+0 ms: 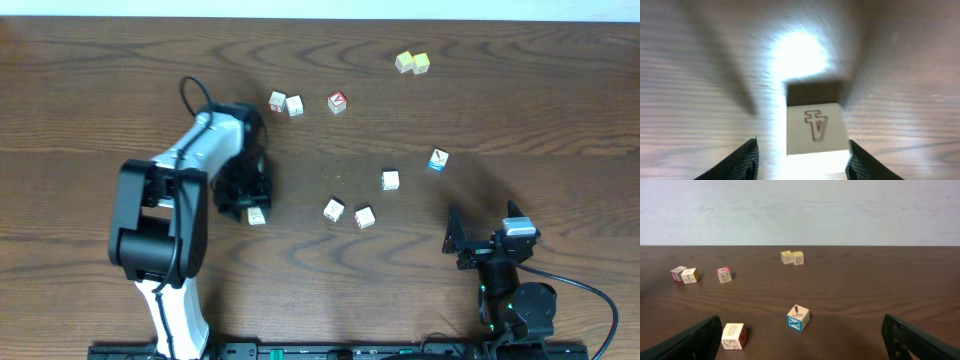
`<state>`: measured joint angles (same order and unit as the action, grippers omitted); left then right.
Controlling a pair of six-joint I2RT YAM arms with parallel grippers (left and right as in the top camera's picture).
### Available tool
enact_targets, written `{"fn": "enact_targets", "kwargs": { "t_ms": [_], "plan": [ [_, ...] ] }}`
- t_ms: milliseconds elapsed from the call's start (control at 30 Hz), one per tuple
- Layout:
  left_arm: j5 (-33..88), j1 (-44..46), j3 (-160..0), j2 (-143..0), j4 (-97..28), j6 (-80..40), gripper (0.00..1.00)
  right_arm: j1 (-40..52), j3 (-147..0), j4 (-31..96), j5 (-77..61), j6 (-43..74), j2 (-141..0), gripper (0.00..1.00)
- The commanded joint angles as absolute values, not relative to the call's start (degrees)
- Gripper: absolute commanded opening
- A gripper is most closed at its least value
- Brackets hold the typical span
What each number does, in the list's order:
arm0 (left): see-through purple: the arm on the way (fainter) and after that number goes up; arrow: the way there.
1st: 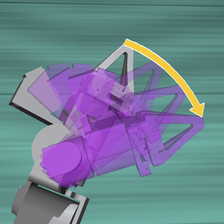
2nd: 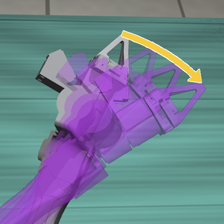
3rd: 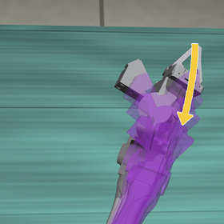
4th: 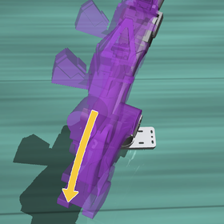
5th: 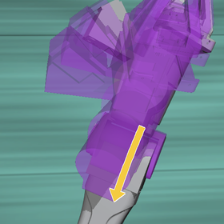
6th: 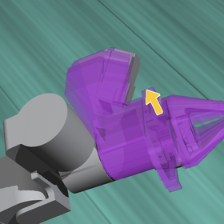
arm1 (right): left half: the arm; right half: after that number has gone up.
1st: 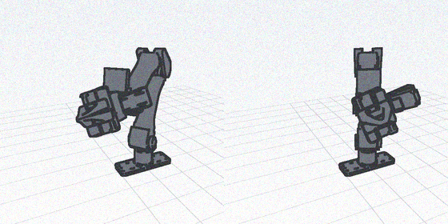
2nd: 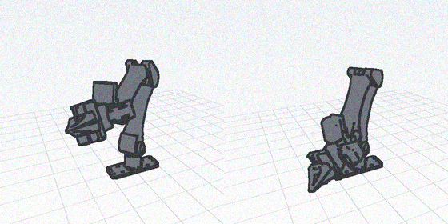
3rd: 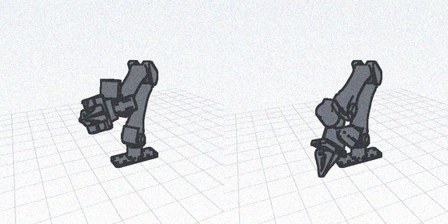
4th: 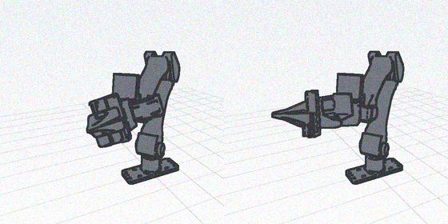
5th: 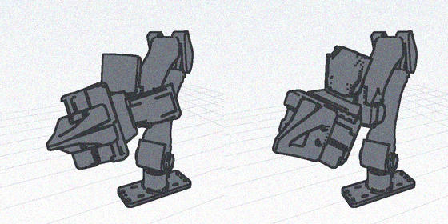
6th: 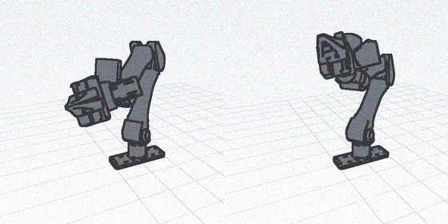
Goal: Lift 5 blocks
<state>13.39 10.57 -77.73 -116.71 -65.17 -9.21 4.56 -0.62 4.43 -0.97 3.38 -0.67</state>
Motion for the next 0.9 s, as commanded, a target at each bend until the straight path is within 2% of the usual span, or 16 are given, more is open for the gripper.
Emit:
{"fn": "enact_targets", "kwargs": {
  "t_ms": [0, 300, 467, 567, 667, 867],
  "plan": [
    [13.08, 7.07, -83.55, -113.69, -67.37, -9.10, 0.56, 4.05, -0.43, 4.49, -0.49, 2.70, -0.34, 0.99],
    [15.70, 2.61, -88.31, -102.48, -72.31, -9.10, 0.56, 4.05, -0.43, 4.47, -0.49, 2.70, -0.34, 0.99],
    [16.03, 3.86, -86.43, -100.62, -74.50, -9.10, 0.55, 4.05, -0.43, 4.49, -0.49, 2.70, -0.34, 0.99],
    [16.05, 5.58, -81.08, -100.86, -71.46, -10.52, 0.56, 4.05, -0.43, 4.47, -0.47, 2.70, -0.34, 0.99],
    [16.05, 7.35, -73.84, -100.86, -64.84, -15.38, 0.86, 4.05, -0.43, 4.49, -0.49, 2.70, -0.34, 0.99],
    [15.81, 8.08, -65.60, -100.88, -53.34, -19.94, 0.86, 4.05, -0.43, 4.49, -0.49, 2.70, -0.34, 0.99]
  ]
}}
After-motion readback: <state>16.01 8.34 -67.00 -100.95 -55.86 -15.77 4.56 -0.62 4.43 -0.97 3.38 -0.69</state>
